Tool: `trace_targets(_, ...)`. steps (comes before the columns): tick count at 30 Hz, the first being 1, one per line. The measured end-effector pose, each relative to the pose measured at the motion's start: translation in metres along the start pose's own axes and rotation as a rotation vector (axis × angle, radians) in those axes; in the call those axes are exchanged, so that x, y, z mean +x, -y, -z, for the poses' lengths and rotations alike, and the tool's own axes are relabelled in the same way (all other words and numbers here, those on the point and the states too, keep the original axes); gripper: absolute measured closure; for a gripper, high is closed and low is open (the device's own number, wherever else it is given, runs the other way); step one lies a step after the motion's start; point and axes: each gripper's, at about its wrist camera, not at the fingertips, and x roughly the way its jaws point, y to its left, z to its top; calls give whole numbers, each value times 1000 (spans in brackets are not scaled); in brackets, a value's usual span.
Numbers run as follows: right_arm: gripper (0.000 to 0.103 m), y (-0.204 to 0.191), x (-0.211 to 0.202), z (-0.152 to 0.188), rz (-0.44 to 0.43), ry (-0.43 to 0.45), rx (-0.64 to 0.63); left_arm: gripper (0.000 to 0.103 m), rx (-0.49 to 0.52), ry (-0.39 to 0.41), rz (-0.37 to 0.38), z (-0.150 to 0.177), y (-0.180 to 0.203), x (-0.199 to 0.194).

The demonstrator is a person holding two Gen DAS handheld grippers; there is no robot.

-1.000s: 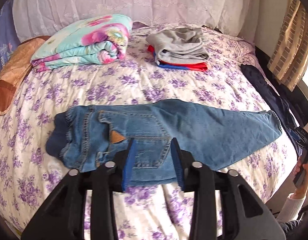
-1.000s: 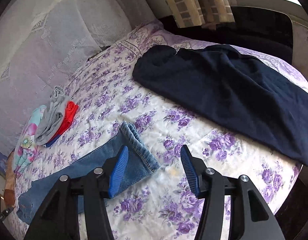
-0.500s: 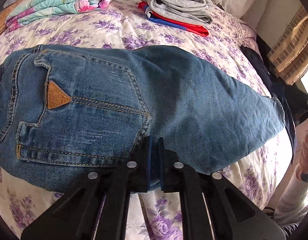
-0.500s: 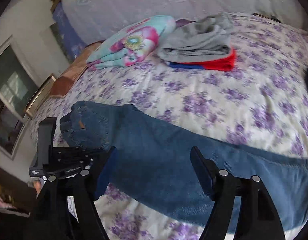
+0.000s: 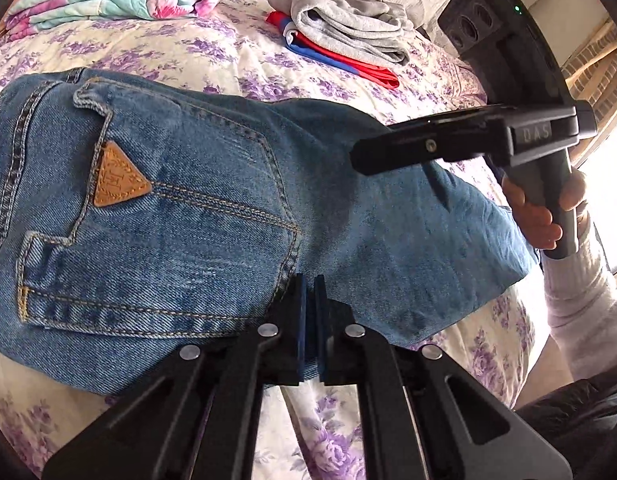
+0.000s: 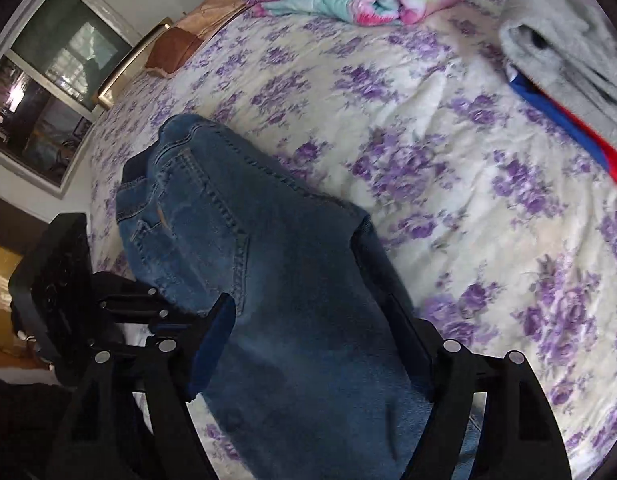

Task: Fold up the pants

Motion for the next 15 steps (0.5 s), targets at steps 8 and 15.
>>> trace_targets(8,24,-8,30,-38,-84,14,-95,98,28,-2,-37,-6,8,8)
trace_targets(15,91,19,-1,-27,-135,118,-2,98,24,4,-33,-6,10,8)
